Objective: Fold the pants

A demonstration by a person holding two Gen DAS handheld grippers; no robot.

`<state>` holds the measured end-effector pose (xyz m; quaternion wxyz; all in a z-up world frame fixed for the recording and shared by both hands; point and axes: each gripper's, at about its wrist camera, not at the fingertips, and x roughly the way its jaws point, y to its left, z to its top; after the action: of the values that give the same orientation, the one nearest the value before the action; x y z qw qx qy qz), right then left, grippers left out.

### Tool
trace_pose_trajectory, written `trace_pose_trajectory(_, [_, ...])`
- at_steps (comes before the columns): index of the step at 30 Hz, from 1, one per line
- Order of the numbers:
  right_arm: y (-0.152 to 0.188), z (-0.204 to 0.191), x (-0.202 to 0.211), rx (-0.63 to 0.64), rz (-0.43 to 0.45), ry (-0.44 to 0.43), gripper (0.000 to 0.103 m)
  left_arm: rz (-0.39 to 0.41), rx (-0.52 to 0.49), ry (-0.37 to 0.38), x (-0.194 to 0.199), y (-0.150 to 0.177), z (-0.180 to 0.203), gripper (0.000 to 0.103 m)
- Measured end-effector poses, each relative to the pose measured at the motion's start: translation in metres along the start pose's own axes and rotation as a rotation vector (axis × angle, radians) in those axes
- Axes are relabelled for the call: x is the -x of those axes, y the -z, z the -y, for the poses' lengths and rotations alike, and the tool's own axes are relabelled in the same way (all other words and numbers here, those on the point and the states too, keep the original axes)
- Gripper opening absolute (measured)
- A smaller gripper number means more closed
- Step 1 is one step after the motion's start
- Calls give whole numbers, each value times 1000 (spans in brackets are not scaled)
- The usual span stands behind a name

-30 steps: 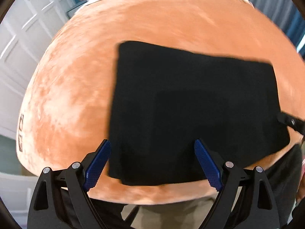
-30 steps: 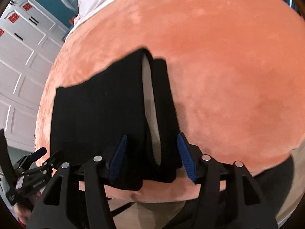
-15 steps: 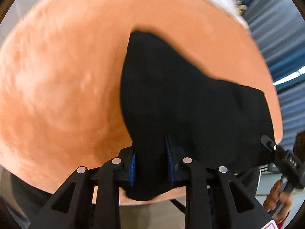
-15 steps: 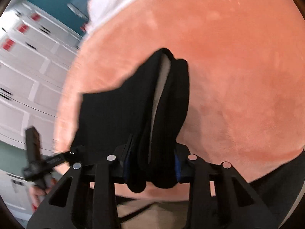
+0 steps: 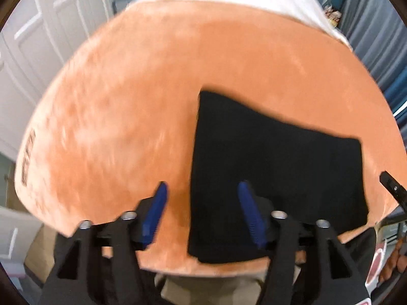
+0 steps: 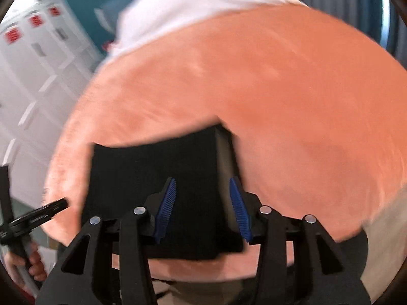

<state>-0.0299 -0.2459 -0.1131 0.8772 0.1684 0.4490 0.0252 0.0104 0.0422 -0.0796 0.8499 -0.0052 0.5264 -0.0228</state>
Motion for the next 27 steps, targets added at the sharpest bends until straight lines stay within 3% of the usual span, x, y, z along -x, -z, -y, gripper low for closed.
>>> trace_pose_trajectory(1, [-5, -14, -1, 37, -2, -35, 39, 17, -17, -14, 1, 0, 8, 78])
trace_pose_trajectory(3, [-14, -45, -24, 156, -29, -76, 37, 10, -68, -62, -18, -6, 25, 79])
trace_pose_trajectory(5, [-9, -46, -59, 258, -108, -29, 28, -44, -74, -86, -42, -7, 29, 79])
trace_pose_trajectory(6, [-11, -37, -99, 274, -185, 50, 24, -77, -71, -85, -49, 0, 23, 79])
trace_pose_trajectory(7, [-15, -22, -120, 245, -225, 80, 7, -96, -64, -89, -59, 2, 23, 79])
trace_pose_trajectory(9, [-34, 3, -111, 28, -203, 31, 1, -120, -38, -86, -60, 11, 16, 78])
trace_pose_trajectory(10, [-41, 0, -96, -9, -159, 29, 6, -115, -18, -74, -57, 15, 8, 78])
trace_pose_trajectory(13, [-47, -39, -83, 103, -139, -58, 5, -127, 33, -41, -52, 23, -7, 78])
trace_pose_trajectory(14, [-40, -48, -89, 173, -159, -45, 3, -131, 37, -38, -52, 23, -3, 78])
trace_pose_trajectory(16, [-33, -32, -138, 251, -240, 159, 0, -120, 25, -49, -52, 24, -5, 78])
trace_pose_trajectory(19, [-47, -14, -124, -21, -213, 49, 3, -74, -9, -92, -35, 31, -10, 79])
trace_pose_trajectory(20, [-50, -24, -118, -12, -198, 28, 4, -66, -18, -102, -33, 32, -12, 79])
trace_pose_trajectory(22, [-48, -77, -114, 123, -217, -68, 4, -50, -29, -104, -26, 37, -12, 79])
trace_pose_trajectory(25, [-38, -153, -147, 268, -316, -170, 4, -56, -48, -114, -23, 43, -9, 79])
trace_pose_trajectory(27, [-31, -182, -183, 291, -386, -169, 4, -56, -64, -115, -19, 47, -7, 79])
